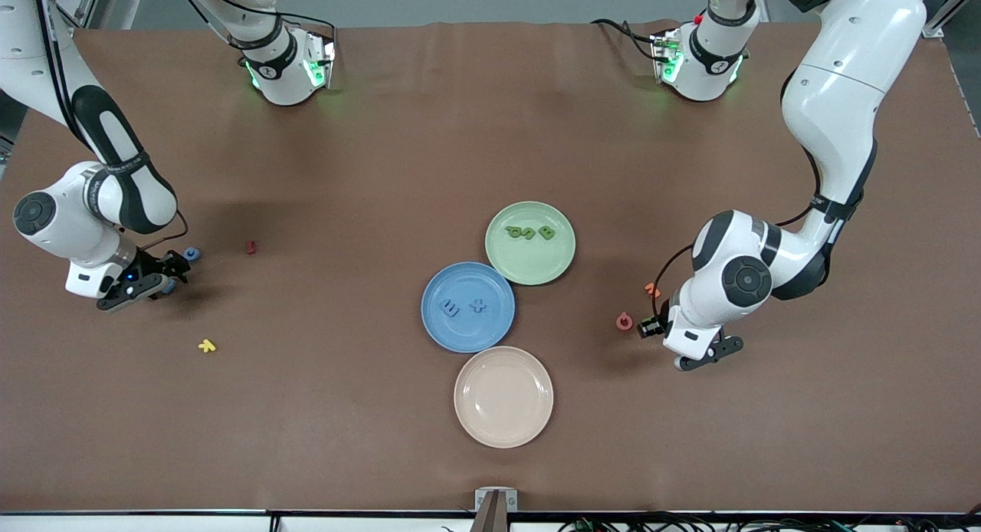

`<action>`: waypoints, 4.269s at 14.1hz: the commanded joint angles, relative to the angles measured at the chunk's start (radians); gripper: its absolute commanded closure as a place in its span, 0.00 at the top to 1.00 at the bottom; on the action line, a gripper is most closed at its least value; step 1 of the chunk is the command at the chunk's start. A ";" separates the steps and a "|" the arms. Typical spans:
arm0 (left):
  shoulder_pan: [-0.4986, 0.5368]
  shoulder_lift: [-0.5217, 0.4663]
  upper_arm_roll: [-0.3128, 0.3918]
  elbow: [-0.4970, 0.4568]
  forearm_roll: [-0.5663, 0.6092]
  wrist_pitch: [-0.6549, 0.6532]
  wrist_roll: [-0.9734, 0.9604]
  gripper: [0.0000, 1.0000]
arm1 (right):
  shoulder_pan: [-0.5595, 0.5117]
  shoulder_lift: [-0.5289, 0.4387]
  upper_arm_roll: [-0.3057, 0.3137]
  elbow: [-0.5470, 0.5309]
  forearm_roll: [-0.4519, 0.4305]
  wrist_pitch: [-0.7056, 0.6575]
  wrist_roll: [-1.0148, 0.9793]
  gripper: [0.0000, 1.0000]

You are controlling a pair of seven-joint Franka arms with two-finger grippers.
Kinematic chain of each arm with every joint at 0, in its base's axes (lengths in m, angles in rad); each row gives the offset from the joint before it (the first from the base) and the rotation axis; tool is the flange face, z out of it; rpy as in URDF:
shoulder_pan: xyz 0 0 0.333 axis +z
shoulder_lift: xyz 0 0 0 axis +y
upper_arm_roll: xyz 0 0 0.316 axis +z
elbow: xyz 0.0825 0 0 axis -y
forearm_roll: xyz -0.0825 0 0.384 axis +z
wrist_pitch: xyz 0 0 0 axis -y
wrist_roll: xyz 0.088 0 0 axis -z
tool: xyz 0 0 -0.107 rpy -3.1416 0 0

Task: Sort letters by color into matching plates
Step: 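Grasp the blue e with the right gripper while the left gripper grasps the Z, then drop the blue e in the blue plate while the left gripper places the Z, then grasp the blue c with the right gripper while the left gripper withdraws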

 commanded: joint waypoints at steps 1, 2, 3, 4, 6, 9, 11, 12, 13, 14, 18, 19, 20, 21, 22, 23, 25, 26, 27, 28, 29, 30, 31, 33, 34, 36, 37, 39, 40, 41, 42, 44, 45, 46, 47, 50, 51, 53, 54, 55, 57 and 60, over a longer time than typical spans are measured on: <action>-0.013 0.011 0.010 0.000 0.050 0.019 -0.023 0.55 | -0.024 0.009 0.003 0.003 0.005 -0.020 -0.062 0.75; -0.014 0.012 0.010 0.000 0.060 0.019 -0.035 0.55 | -0.025 0.008 0.003 0.003 0.005 -0.020 -0.063 0.75; -0.014 0.012 0.010 0.000 0.072 0.019 -0.044 0.55 | -0.025 0.008 0.003 0.003 0.005 -0.020 -0.063 0.75; -0.017 0.014 0.010 0.000 0.072 0.019 -0.051 0.56 | -0.025 0.008 0.003 0.003 0.005 -0.022 -0.063 0.75; -0.020 0.021 0.010 -0.002 0.073 0.019 -0.055 0.62 | -0.027 0.008 0.003 0.003 0.005 -0.022 -0.065 0.71; -0.022 0.023 0.010 -0.006 0.073 0.019 -0.055 0.68 | -0.036 0.011 0.003 0.003 0.005 -0.020 -0.088 0.50; -0.021 0.023 0.010 -0.009 0.080 0.019 -0.055 0.70 | -0.034 0.011 0.003 0.003 0.005 -0.022 -0.085 0.24; -0.020 0.029 0.010 -0.011 0.090 0.019 -0.055 0.70 | -0.034 0.011 0.003 0.005 0.005 -0.022 -0.080 0.08; -0.019 0.034 0.010 -0.011 0.101 0.019 -0.055 0.70 | -0.033 0.011 0.004 0.006 0.009 -0.022 -0.079 0.02; -0.019 0.034 0.010 -0.012 0.103 0.019 -0.055 0.70 | -0.028 0.008 0.004 0.011 0.014 -0.026 -0.077 0.00; -0.020 0.038 0.010 -0.014 0.103 0.019 -0.055 0.65 | 0.024 -0.034 0.032 0.141 0.017 -0.322 0.048 0.00; -0.020 0.041 0.010 -0.014 0.103 0.019 -0.055 0.61 | 0.050 -0.046 0.055 0.167 0.017 -0.379 0.138 0.00; -0.020 0.041 0.010 -0.014 0.103 0.019 -0.055 0.55 | 0.080 -0.054 0.073 0.184 0.017 -0.416 0.232 0.00; -0.020 0.043 0.010 -0.014 0.103 0.019 -0.055 0.48 | 0.117 -0.058 0.093 0.193 0.017 -0.437 0.345 0.00; -0.020 0.043 0.010 -0.012 0.104 0.019 -0.055 0.42 | 0.160 -0.060 0.115 0.196 0.017 -0.439 0.468 0.00; -0.020 0.043 0.010 -0.012 0.104 0.019 -0.055 0.35 | 0.200 -0.060 0.138 0.196 0.017 -0.436 0.594 0.00; -0.020 0.043 0.010 -0.012 0.103 0.019 -0.055 0.22 | 0.312 -0.052 0.173 0.227 0.017 -0.431 0.911 0.00; -0.020 0.041 0.010 -0.011 0.104 0.019 -0.055 0.19 | 0.400 -0.049 0.173 0.257 0.015 -0.431 1.082 0.00; -0.020 0.037 0.010 -0.011 0.103 0.019 -0.055 0.18 | 0.489 -0.037 0.172 0.300 0.015 -0.434 1.228 0.00; -0.020 0.031 0.009 -0.008 0.104 0.010 -0.057 0.18 | 0.556 -0.001 0.172 0.352 0.014 -0.439 1.382 0.00; -0.020 0.026 0.003 -0.006 0.103 0.001 -0.058 0.18 | 0.612 0.030 0.172 0.401 0.014 -0.439 1.506 0.00; -0.025 0.015 -0.004 -0.006 0.103 -0.019 -0.063 0.18 | 0.672 0.061 0.172 0.446 0.014 -0.440 1.605 0.00; -0.039 0.002 -0.005 -0.006 0.101 -0.050 -0.074 0.18 | 0.728 0.096 0.172 0.500 0.014 -0.440 1.714 0.00; -0.069 -0.034 -0.029 -0.003 0.092 -0.116 -0.113 0.18 | 0.821 0.171 0.172 0.589 0.006 -0.434 1.898 0.00; -0.071 -0.038 -0.057 0.000 0.092 -0.136 -0.138 0.18 | 0.860 0.208 0.170 0.632 0.005 -0.430 1.969 0.00; -0.076 -0.038 -0.121 0.003 0.090 -0.160 -0.202 0.18 | 0.913 0.267 0.168 0.704 0.000 -0.428 2.065 0.00; -0.083 -0.038 -0.141 0.009 0.092 -0.167 -0.231 0.18 | 0.932 0.276 0.165 0.713 0.000 -0.428 2.096 0.02; -0.140 -0.037 -0.154 0.003 0.090 -0.173 -0.300 0.18 | 0.935 0.278 0.165 0.713 -0.001 -0.437 2.100 0.72; -0.174 -0.034 -0.154 -0.001 0.090 -0.173 -0.336 0.18 | 0.935 0.273 0.162 0.712 -0.004 -0.440 2.098 1.00; -0.198 -0.031 -0.154 -0.006 0.090 -0.173 -0.366 0.18 | 0.932 0.273 0.161 0.712 -0.008 -0.442 2.097 1.00; -0.226 -0.028 -0.154 -0.008 0.090 -0.173 -0.396 0.18 | 0.931 0.271 0.158 0.712 -0.008 -0.442 2.097 1.00; -0.255 -0.025 -0.154 -0.006 0.095 -0.173 -0.425 0.19 | 0.911 0.264 0.156 0.709 -0.017 -0.450 2.089 1.00; -0.269 -0.025 -0.154 -0.005 0.095 -0.171 -0.431 0.19 | 0.891 0.259 0.152 0.707 -0.027 -0.482 2.074 1.00; -0.284 -0.023 -0.152 -0.002 0.095 -0.171 -0.442 0.19 | 0.871 0.250 0.152 0.703 -0.053 -0.523 2.020 1.00; -0.298 -0.022 -0.152 0.000 0.098 -0.170 -0.451 0.19 | 0.854 0.232 0.150 0.698 -0.058 -0.580 1.974 1.00; -0.317 -0.009 -0.149 0.002 0.101 -0.159 -0.457 0.20 | 0.771 0.108 0.150 0.562 -0.067 -0.625 1.827 1.00; -0.329 -0.006 -0.146 0.011 0.101 -0.159 -0.457 0.20 | 0.735 0.043 0.150 0.487 -0.067 -0.625 1.751 1.00; -0.336 0.008 -0.145 0.029 0.101 -0.159 -0.457 0.20 | 0.664 -0.087 0.150 0.331 -0.067 -0.623 1.617 1.00; -0.341 0.014 -0.145 0.031 0.104 -0.154 -0.457 0.20 | 0.632 -0.145 0.150 0.259 -0.067 -0.612 1.551 1.00; -0.343 0.014 -0.145 0.031 0.106 -0.148 -0.457 0.20 | 0.601 -0.210 0.150 0.177 -0.067 -0.583 1.481 1.00; -0.343 0.014 -0.145 0.032 0.106 -0.142 -0.457 0.22 | 0.523 -0.302 0.150 0.028 -0.067 -0.498 1.352 1.00; -0.343 0.015 -0.145 0.032 0.107 -0.142 -0.457 0.29 | 0.350 -0.380 0.150 -0.148 -0.067 -0.353 1.067 1.00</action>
